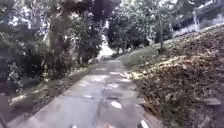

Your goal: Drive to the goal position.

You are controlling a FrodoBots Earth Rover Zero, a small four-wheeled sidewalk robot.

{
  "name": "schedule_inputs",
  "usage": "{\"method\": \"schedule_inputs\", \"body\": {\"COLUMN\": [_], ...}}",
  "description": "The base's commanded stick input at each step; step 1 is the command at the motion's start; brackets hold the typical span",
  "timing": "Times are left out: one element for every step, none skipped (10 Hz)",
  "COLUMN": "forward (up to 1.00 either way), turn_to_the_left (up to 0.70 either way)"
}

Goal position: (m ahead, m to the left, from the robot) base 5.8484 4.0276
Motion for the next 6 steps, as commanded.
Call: {"method": "schedule_inputs", "body": {"forward": [0.50, 0.50, 0.50, 0.50, 0.50, 0.50], "turn_to_the_left": [-0.50, -0.50, -0.50, 0.00, 0.00, 0.00]}}
